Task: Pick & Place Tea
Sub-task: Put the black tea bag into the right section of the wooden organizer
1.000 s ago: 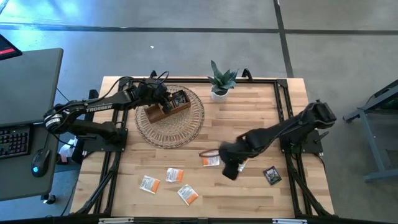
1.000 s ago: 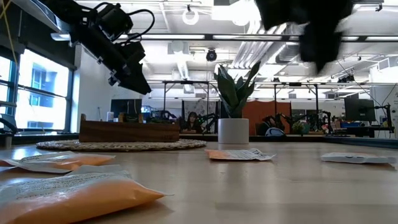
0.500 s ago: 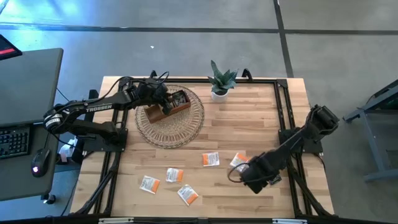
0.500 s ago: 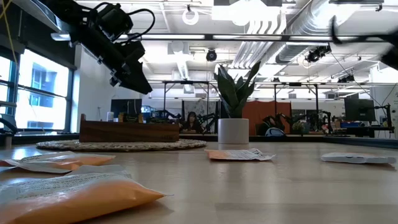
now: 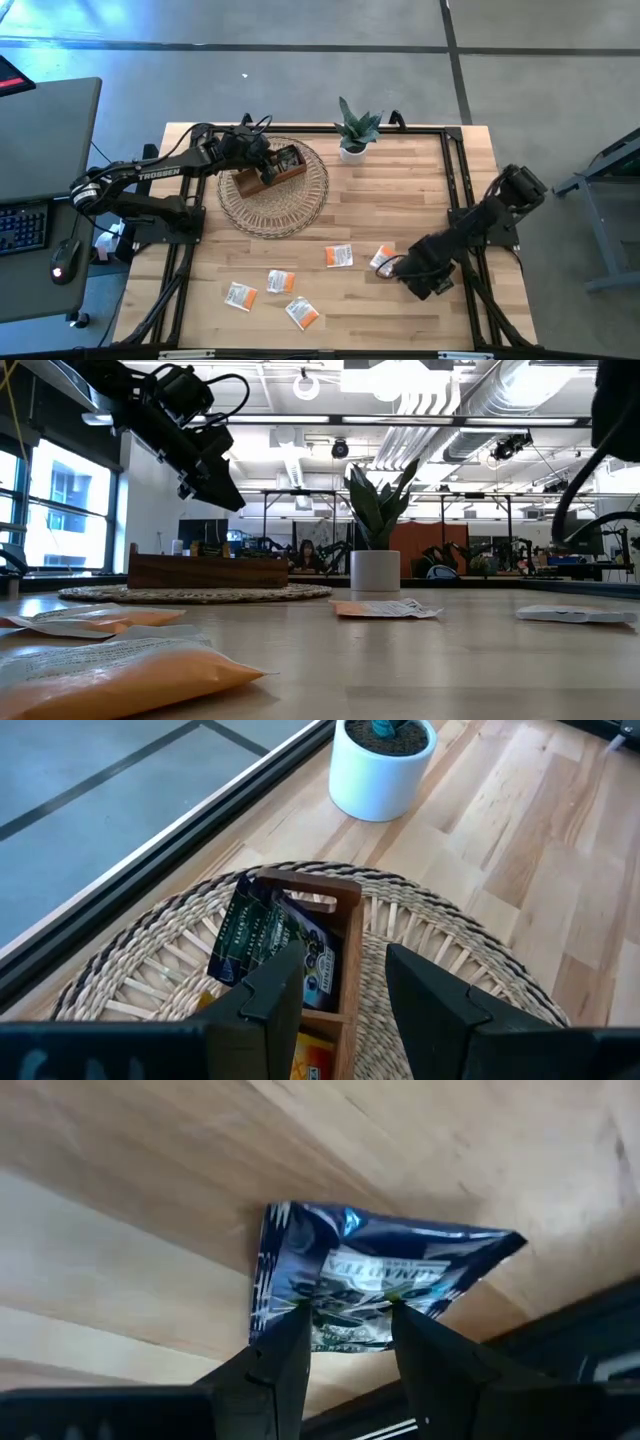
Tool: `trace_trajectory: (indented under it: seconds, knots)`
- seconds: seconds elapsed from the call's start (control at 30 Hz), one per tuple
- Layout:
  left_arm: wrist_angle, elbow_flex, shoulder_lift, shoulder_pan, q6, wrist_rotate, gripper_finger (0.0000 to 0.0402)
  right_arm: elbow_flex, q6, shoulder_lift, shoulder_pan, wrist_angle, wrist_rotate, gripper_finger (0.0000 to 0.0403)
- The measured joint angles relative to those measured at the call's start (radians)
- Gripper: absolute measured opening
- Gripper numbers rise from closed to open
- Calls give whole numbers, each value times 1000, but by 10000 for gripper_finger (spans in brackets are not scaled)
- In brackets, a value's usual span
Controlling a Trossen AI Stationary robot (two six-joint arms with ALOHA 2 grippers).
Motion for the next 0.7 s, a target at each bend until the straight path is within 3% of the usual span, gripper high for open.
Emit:
trace_trajectory:
  seconds: [0.23,0.43,0.6,0.7]
  knots:
    - [0,0,0,0,1,0,143,-11,-408,1,-164,-39,97,140]
    - [1,0,0,0,3,0,143,75,-850,3,-303,-56,347,140]
    - [1,0,0,0,3,-1,143,176,-1152,11,-390,97,632,136]
    - [1,0,0,0,3,-1,143,203,-1389,11,-426,332,685,131]
